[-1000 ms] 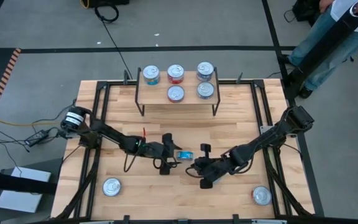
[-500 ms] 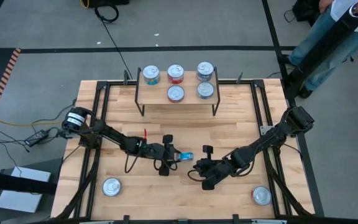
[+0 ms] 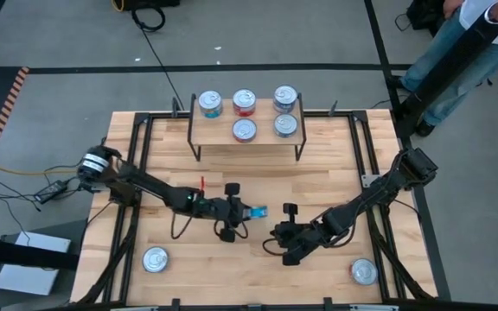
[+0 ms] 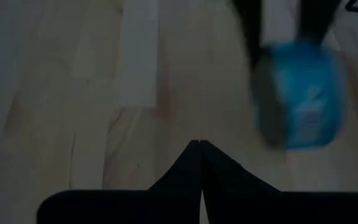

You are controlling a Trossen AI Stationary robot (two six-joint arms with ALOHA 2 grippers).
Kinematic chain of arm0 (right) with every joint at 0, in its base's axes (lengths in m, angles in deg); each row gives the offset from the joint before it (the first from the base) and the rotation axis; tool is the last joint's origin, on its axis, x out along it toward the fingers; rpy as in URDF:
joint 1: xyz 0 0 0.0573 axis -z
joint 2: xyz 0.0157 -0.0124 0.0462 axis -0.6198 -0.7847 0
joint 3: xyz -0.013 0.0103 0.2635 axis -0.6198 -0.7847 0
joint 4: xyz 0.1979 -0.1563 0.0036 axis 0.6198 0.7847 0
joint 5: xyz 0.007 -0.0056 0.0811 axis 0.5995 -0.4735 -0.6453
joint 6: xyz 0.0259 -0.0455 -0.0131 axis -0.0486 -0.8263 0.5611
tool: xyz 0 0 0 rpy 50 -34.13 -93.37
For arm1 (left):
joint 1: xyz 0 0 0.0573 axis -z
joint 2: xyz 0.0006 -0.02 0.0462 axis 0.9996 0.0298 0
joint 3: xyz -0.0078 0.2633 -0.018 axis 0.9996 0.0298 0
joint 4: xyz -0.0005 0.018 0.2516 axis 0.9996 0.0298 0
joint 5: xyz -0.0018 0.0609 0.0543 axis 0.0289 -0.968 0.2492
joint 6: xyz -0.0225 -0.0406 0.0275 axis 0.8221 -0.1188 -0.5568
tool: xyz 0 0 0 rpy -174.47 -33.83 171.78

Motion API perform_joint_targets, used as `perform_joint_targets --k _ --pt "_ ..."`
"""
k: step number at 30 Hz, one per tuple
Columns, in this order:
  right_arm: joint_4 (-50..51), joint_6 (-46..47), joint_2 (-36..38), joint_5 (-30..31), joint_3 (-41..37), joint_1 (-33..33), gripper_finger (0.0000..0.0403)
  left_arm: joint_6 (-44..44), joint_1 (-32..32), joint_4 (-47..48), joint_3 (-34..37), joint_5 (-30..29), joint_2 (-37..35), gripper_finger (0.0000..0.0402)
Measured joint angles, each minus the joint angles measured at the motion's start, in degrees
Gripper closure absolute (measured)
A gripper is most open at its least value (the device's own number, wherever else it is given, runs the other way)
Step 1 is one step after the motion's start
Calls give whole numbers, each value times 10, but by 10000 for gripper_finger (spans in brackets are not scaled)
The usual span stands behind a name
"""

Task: Stack canned seafood by type on shelf
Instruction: Put the yellow blue tuna can on the shelf aligned with the other yellow blue tuna can

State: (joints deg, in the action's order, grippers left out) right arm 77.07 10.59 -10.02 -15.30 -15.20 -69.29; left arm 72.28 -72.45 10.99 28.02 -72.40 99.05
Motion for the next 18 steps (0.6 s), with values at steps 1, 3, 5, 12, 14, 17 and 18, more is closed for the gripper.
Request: perform_joint_targets --k 1,3,5,12,14,17,18 --pt "1 3 0 1 0 0 391 -4 2 22 -3 -12 -17 257" --pt "4 5 0 4 0 0 391 -14 4 70 -14 -38 -44 257" --pt "4 5 0 7 0 0 391 -17 6 132 -23 -66 -73 257" --pt "1 13 0 17 -12 7 393 -11 6 330 -60 -176 -162 257" --pt "-6 21 0 17 -21 13 393 -8 5 381 -74 -212 -180 257" --pt "-16 27 0 18 -31 18 393 -2 -5 450 -106 -253 -190 257" --pt "-17 27 0 18 -33 19 393 1 -10 477 -118 -261 -189 257"
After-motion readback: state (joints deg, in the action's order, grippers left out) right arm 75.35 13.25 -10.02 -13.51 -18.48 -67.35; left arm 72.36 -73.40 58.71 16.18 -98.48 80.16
